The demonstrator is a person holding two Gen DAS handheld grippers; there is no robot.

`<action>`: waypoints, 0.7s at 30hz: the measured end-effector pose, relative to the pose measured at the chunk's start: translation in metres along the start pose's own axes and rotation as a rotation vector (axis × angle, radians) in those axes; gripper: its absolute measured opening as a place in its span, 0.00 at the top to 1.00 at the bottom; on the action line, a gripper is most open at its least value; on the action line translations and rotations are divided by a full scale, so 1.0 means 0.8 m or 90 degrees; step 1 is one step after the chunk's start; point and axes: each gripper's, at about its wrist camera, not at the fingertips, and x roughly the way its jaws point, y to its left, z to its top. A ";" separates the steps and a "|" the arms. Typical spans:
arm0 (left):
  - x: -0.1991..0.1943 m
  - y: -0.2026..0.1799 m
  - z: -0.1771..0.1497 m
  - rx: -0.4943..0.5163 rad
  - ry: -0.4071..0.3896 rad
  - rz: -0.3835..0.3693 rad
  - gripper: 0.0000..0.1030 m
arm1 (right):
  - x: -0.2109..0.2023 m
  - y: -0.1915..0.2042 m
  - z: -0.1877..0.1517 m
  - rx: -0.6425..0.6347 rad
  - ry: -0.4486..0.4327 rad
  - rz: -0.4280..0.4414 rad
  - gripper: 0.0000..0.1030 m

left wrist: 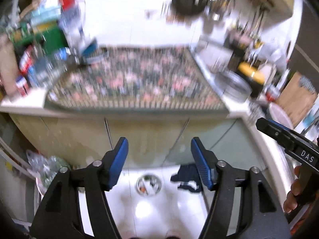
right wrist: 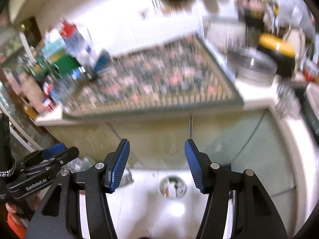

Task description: Collect trash

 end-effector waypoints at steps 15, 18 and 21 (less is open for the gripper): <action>-0.237 -0.070 -0.013 0.018 -0.200 0.038 0.05 | -0.176 0.048 0.016 -0.112 -0.173 0.054 0.42; -0.257 -0.072 -0.024 0.038 -0.215 0.048 0.01 | -0.191 0.054 0.004 -0.117 -0.179 0.043 0.22; -0.268 -0.068 -0.033 0.053 -0.202 0.044 0.01 | -0.205 0.060 -0.006 -0.110 -0.186 0.021 0.03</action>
